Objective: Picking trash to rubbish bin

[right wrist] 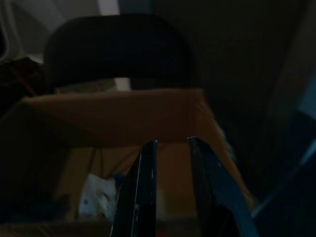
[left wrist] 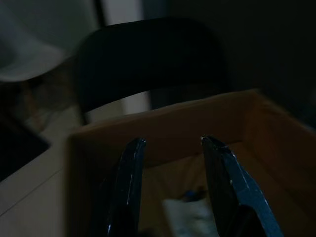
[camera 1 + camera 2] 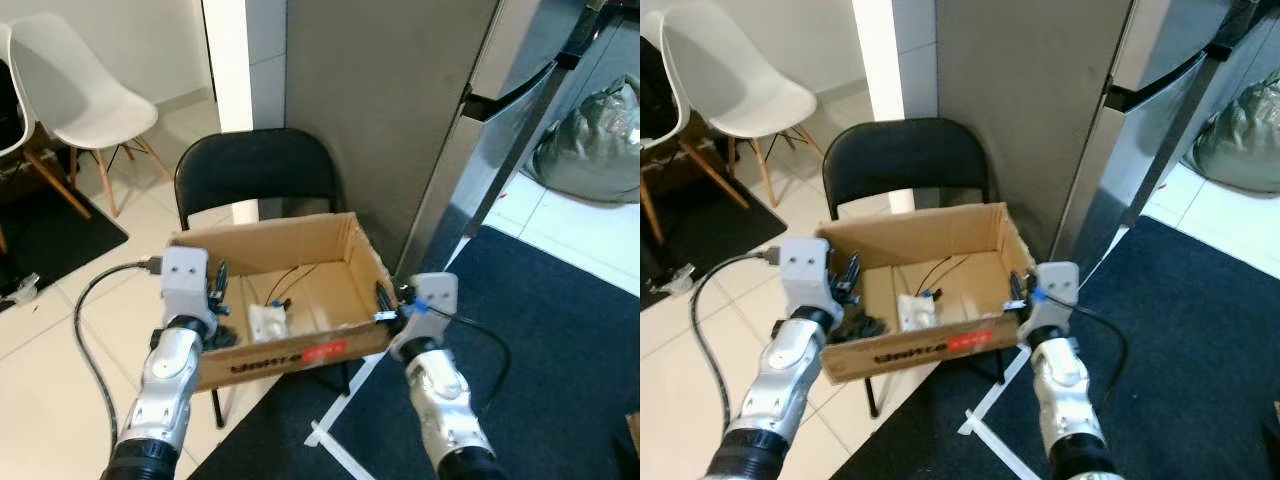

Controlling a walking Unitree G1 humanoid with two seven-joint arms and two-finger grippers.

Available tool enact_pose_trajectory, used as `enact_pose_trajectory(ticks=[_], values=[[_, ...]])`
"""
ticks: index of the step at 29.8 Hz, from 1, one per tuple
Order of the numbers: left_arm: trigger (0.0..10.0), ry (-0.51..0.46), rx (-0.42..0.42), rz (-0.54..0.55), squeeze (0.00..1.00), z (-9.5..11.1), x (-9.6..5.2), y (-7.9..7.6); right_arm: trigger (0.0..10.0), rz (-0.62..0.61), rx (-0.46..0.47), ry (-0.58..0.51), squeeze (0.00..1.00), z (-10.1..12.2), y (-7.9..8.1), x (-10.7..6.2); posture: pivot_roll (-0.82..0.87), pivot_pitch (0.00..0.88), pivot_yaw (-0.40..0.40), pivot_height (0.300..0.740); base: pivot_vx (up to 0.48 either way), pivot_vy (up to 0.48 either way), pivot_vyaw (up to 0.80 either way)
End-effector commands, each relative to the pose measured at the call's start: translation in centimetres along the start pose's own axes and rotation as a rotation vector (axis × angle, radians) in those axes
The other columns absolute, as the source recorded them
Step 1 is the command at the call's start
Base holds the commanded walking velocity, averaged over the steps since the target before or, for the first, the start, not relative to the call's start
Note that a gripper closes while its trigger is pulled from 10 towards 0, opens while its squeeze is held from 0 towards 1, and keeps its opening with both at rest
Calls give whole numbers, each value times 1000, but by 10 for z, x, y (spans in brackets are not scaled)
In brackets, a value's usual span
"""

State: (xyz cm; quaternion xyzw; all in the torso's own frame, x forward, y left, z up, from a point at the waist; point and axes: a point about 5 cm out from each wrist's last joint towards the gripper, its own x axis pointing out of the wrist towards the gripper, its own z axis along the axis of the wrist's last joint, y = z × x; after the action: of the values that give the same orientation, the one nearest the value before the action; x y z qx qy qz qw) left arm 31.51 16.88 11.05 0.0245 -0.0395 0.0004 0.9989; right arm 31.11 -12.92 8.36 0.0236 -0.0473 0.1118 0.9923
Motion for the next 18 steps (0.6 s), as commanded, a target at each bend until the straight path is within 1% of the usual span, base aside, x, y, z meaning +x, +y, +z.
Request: enact_pose_trajectory(ticks=[1,8,12,18], values=[[10000,8,17,-15,0,-1,-1,-6,10000,-19,-8,31,0,-5,-5,-5,-8,53,-6,740,0,0,-800],[10000,9,14,-25,0,-1,-1,-10,10000,-27,-11,39,0,-4,-5,-6,-13,52,-5,740,0,0,-800],[10000,12,30,-37,0,-1,0,-13,10000,-50,-39,45,0,-3,-7,-6,-15,52,-4,740,0,0,-800],[10000,40,50,-35,0,-5,1,-12,10000,-80,-48,58,0,-5,-9,-9,-15,53,2,740,0,0,-800]])
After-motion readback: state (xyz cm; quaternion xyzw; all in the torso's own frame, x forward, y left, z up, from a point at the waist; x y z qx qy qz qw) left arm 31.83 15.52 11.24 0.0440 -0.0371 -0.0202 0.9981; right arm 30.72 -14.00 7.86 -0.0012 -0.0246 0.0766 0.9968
